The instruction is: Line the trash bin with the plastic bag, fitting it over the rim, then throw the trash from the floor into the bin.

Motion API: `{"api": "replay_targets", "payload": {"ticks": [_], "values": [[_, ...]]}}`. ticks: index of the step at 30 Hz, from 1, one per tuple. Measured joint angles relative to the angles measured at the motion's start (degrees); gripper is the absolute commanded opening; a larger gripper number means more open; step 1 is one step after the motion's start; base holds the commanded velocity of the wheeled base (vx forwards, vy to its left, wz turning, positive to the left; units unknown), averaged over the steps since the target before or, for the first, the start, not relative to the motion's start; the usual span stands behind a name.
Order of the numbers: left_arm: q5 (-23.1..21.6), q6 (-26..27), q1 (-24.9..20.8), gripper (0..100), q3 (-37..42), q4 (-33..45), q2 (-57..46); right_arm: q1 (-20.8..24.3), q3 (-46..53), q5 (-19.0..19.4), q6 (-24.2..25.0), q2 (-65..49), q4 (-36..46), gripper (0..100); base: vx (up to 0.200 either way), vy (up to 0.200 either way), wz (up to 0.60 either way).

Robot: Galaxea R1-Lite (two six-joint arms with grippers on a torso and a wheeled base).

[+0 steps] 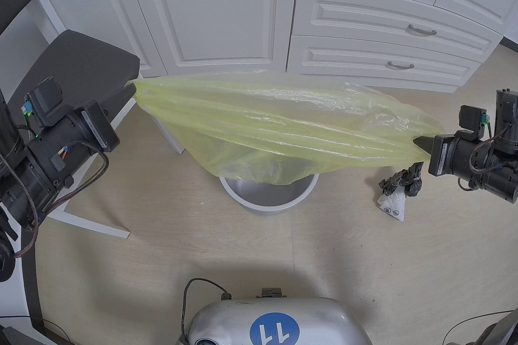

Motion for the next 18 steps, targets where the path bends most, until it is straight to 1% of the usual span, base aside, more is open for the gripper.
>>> {"api": "replay_targets", "payload": {"ticks": [5,13,18], "values": [[0.0,-0.1,1.5,0,0.5,-3.9,2.8,-0.4,1.0,0.0,-2.4,0.9,0.0,0,0.0,0.0,0.0],[0.0,-0.1,2.7,0,0.5,-4.6,4.5,-0.7,2.6,0.1,-5.4,2.7,-0.5,0,0.0,0.0,0.0],[0.0,-0.1,2.8,0,0.5,-6.7,4.9,-0.7,3.6,0.0,-7.2,2.5,-0.7,0,0.0,0.0,0.0]]}}
